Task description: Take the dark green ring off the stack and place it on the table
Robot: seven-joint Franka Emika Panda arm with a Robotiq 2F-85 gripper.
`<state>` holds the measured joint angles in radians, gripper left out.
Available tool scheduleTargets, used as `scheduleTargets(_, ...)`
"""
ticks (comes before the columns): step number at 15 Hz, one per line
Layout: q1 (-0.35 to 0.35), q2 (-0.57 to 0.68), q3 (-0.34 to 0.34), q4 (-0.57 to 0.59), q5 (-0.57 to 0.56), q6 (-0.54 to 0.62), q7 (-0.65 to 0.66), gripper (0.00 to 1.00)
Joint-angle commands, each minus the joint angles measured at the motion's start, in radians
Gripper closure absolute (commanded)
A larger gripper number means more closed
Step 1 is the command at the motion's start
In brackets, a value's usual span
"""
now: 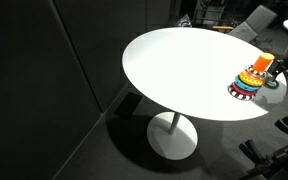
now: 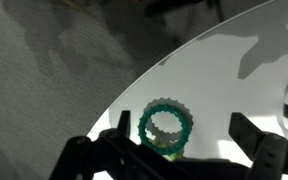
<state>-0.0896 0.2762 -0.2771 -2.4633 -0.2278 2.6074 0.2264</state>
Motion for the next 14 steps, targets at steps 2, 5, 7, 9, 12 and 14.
scheduleTargets(2,-0.002,-0.105,0.032,0.018,0.016,-0.176,-0.019,0.00)
scheduleTargets(5,-0.003,-0.183,0.051,0.022,0.000,-0.286,-0.008,0.00)
scheduleTargets(7,-0.005,-0.237,0.071,0.022,0.005,-0.342,-0.009,0.00)
scheduleTargets(9,-0.005,-0.291,0.095,0.020,0.020,-0.382,-0.021,0.00)
scheduleTargets(12,0.002,-0.370,0.136,0.017,0.039,-0.423,-0.035,0.00)
scheduleTargets(14,0.010,-0.420,0.165,0.021,0.063,-0.451,-0.048,0.00)
